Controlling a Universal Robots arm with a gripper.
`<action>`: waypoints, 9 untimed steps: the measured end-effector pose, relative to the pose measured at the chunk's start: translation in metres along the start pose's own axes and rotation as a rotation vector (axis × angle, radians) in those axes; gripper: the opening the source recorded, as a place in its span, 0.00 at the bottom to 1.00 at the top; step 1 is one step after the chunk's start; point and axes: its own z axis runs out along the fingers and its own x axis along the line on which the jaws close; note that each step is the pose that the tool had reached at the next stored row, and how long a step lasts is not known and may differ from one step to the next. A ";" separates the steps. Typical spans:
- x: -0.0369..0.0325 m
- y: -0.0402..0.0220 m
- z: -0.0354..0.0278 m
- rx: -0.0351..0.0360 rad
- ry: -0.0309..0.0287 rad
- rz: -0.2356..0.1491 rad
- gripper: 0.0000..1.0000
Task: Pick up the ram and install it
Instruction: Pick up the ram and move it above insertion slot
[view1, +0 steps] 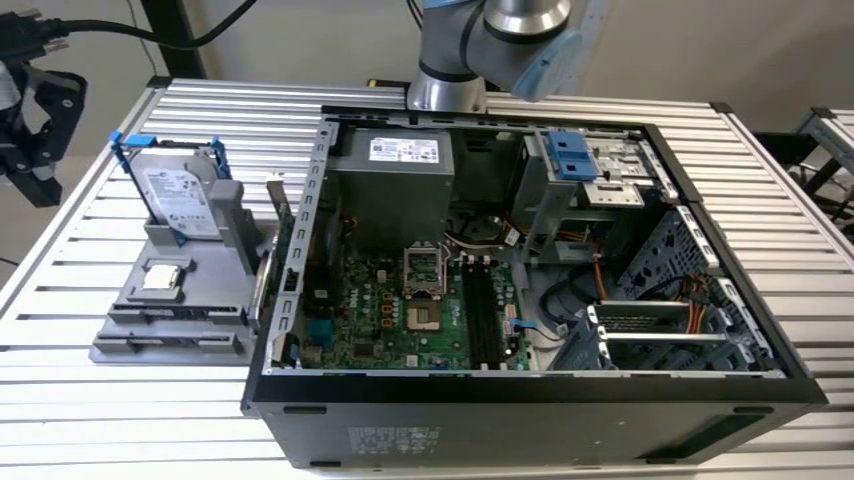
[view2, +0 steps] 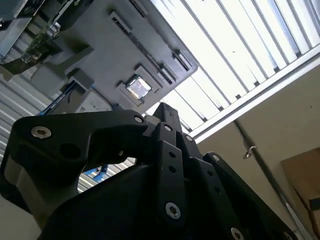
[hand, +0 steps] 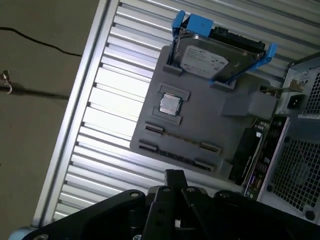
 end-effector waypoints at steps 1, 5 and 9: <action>0.0000 0.0000 0.0000 -0.0002 0.0010 -0.019 0.00; 0.0000 0.0000 0.0000 -0.0010 0.0048 -0.091 0.00; 0.0000 0.0000 0.0000 -0.0016 0.0079 -0.163 0.00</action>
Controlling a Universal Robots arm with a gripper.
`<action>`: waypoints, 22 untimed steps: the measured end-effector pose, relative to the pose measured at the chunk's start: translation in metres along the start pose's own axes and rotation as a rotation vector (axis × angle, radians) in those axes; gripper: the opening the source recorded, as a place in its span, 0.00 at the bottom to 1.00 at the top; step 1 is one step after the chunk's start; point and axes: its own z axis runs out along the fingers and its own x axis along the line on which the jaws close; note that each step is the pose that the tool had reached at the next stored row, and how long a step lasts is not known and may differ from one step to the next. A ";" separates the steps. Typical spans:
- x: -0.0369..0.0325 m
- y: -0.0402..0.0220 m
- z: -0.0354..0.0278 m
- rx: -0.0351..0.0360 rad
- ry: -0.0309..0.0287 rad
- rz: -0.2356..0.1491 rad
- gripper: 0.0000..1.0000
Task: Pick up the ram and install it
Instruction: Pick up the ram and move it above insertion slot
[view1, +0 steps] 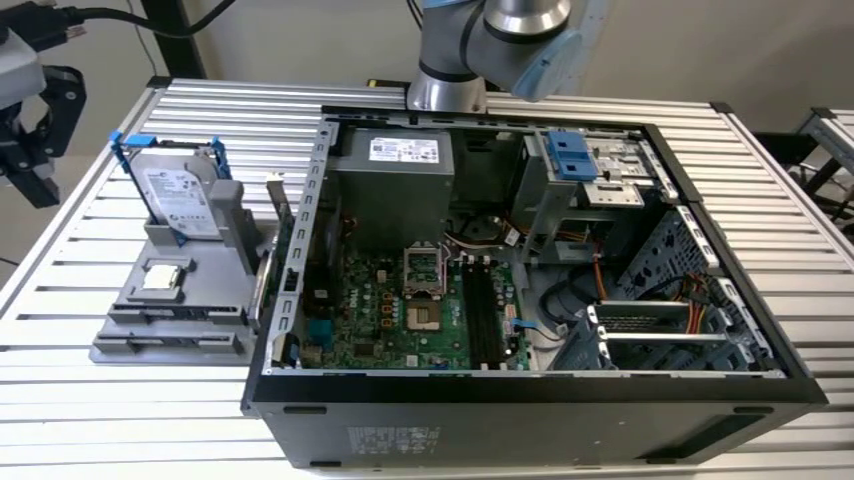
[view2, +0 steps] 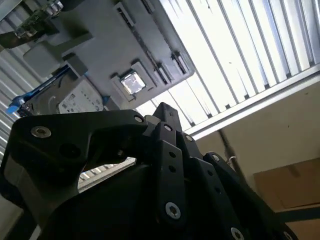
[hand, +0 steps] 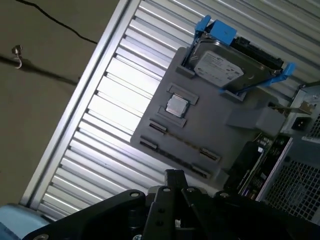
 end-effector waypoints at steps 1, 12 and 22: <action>0.0000 0.0000 0.0000 0.0001 0.0003 -0.017 0.00; 0.0000 0.0000 0.0000 0.0029 0.0004 -0.199 0.00; 0.0000 0.0000 0.0001 0.0006 0.0076 -0.370 0.00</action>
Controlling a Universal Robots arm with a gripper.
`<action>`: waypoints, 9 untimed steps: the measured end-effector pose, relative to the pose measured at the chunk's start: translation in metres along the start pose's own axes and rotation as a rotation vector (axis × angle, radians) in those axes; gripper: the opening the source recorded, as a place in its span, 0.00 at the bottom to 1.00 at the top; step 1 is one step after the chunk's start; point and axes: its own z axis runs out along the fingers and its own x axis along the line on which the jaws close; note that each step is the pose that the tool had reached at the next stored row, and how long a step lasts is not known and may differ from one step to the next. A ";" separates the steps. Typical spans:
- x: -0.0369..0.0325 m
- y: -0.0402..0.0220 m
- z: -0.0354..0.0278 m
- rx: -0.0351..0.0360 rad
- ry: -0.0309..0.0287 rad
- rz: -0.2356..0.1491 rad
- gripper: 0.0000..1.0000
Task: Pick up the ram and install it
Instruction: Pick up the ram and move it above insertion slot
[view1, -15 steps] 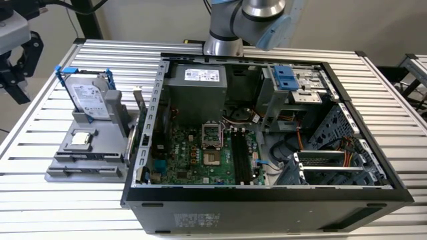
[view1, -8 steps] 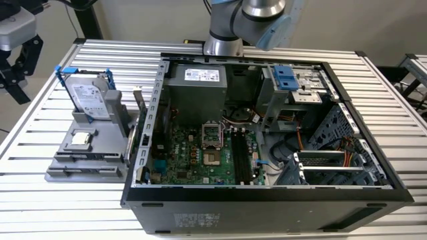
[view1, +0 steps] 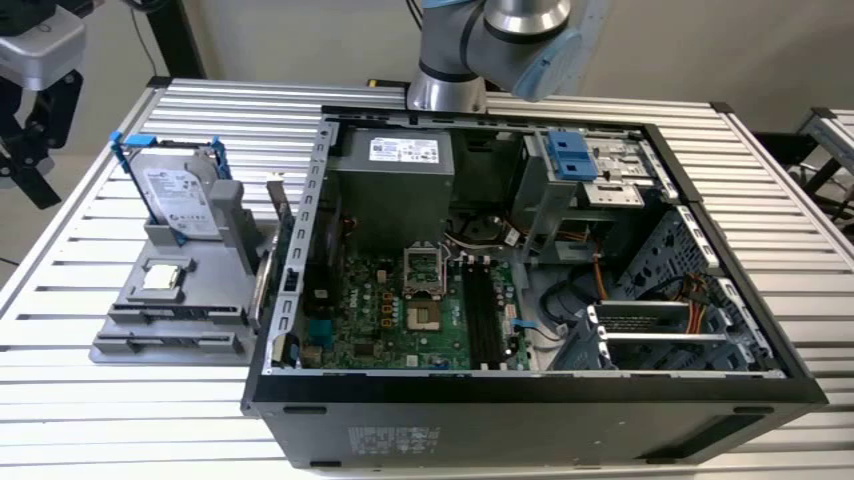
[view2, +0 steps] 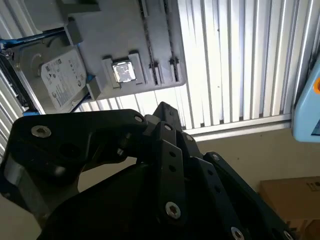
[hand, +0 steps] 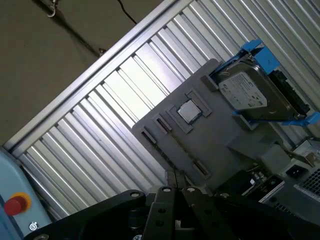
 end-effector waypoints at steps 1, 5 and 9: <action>0.0000 0.0000 0.0000 -0.0004 0.0008 -0.017 0.00; -0.0006 -0.0007 -0.0001 -0.0017 0.0035 -0.076 0.00; -0.0009 -0.0011 0.0000 -0.0029 0.0059 -0.132 0.00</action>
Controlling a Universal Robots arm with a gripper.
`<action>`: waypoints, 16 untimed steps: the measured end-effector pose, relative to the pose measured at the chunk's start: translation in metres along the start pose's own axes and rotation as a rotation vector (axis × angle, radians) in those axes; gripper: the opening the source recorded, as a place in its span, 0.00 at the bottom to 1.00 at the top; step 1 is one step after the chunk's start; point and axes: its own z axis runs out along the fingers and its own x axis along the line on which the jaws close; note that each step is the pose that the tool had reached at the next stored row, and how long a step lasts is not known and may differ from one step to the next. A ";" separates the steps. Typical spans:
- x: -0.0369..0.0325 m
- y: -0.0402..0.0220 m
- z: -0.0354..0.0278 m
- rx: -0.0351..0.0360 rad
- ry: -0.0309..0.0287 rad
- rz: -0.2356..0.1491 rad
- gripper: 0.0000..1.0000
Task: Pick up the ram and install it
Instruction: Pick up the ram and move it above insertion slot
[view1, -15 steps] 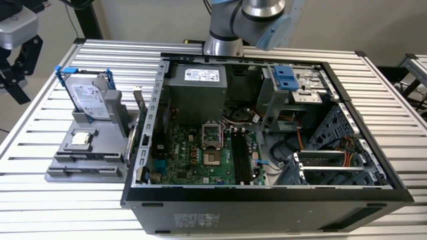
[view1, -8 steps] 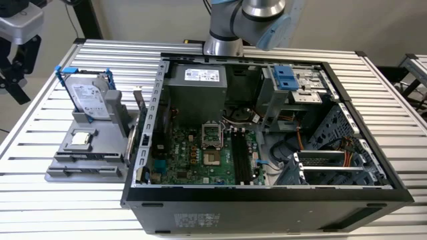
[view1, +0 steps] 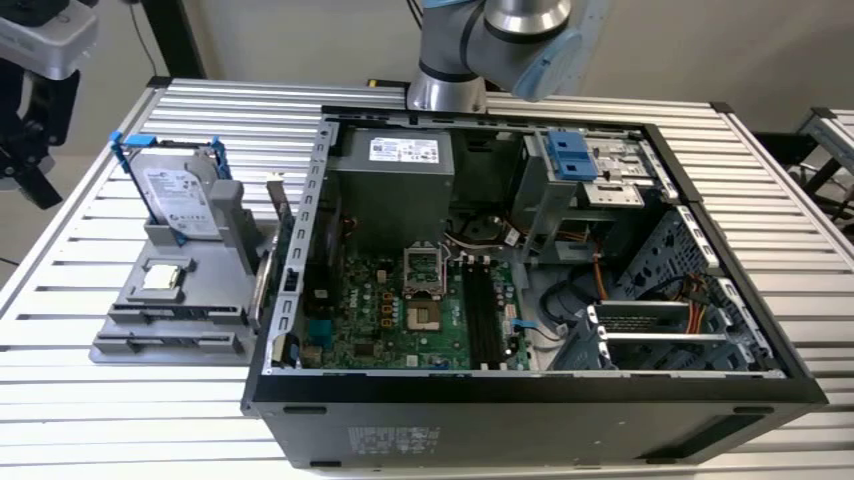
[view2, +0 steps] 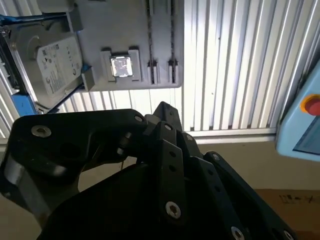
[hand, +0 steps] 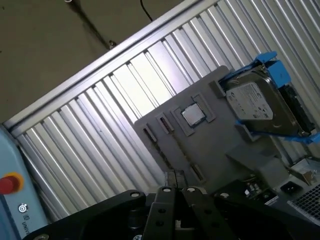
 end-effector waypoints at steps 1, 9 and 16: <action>0.0000 0.0000 0.0000 -0.0002 0.0007 -0.017 0.00; -0.0001 -0.0001 0.0002 0.0033 0.0025 -0.152 0.00; -0.0001 -0.0002 0.0006 0.0096 0.0023 -0.273 0.00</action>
